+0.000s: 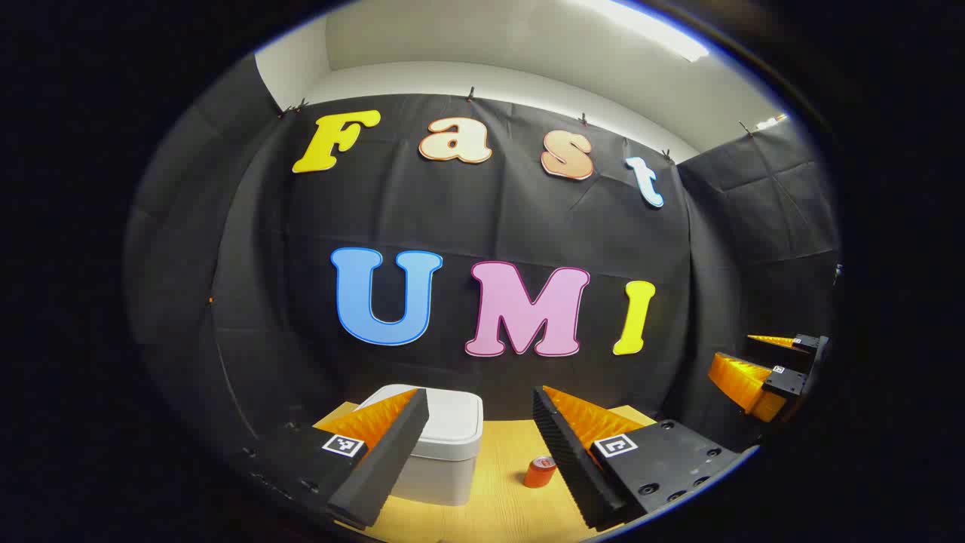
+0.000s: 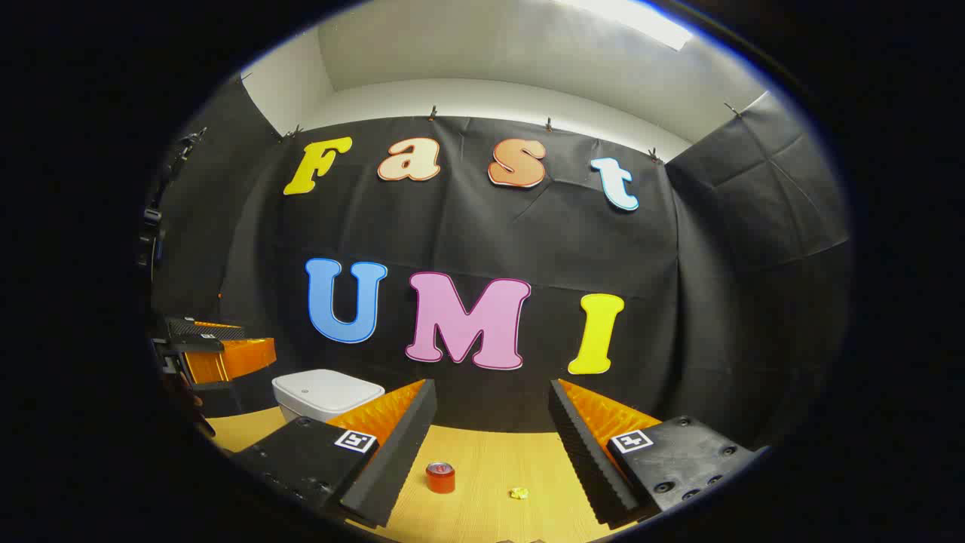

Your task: Press the lid of the desktop garbage bin to open it, pick up the crumpled paper on the desktop and throw it into the bin, then pick up the pop can on the desktop and drop it into the bin, and finally close the garbage bin lid.

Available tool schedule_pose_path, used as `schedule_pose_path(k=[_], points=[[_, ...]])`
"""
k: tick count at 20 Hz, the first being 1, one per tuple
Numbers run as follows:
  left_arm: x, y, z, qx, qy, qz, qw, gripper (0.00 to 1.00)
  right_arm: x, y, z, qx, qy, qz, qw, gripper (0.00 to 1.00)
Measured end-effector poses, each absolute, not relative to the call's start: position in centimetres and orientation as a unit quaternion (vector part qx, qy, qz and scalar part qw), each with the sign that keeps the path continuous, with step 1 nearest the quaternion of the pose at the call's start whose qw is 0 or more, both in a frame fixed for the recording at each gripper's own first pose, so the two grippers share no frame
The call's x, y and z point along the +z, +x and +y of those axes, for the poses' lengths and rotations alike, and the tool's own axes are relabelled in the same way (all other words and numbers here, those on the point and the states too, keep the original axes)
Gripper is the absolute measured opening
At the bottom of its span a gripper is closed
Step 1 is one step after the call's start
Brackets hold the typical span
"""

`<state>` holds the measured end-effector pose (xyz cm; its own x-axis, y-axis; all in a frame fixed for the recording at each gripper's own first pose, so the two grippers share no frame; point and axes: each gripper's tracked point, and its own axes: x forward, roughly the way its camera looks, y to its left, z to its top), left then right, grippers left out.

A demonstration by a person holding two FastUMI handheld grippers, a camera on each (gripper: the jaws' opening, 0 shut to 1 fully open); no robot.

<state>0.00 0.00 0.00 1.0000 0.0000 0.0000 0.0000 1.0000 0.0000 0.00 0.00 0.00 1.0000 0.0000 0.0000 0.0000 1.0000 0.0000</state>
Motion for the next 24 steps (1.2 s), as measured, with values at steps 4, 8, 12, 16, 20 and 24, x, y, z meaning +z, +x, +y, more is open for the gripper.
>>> schedule_pose_path(k=[4, 8, 12, 16, 20, 24], points=[[-0.1, 0.3, 0.3, 0.002, 0.001, 0.0, 1.0, 0.95, -0.2, 0.3, 0.3, 0.005, -0.001, 0.002, 1.0, 0.96], [0.0, 0.8, 0.6, 0.004, -0.001, -0.001, 1.0, 0.95, 0.4, 0.6, 0.3, 0.008, 0.002, -0.004, 1.0, 0.96], [-0.2, 1.2, 1.1, 0.01, 0.002, 0.006, 1.0, 0.95, 1.2, 1.1, -0.1, 0.001, 0.004, -0.021, 1.0, 0.96], [-0.3, 1.6, 1.4, 0.012, -0.001, 0.01, 1.0, 0.95, 0.5, 1.5, 0.2, 0.008, 0.005, -0.01, 1.0, 0.96], [-0.6, 2.2, 1.6, 0.012, 0.006, 0.016, 1.0, 0.95, -0.2, 1.9, 0.3, 0.014, 0.0, 0.0, 1.0, 0.96], [-0.8, 3.1, 2.0, 0.014, -0.004, 0.021, 1.0, 0.95, -0.5, 2.3, 0.2, 0.015, -0.001, 0.003, 1.0, 0.96]])
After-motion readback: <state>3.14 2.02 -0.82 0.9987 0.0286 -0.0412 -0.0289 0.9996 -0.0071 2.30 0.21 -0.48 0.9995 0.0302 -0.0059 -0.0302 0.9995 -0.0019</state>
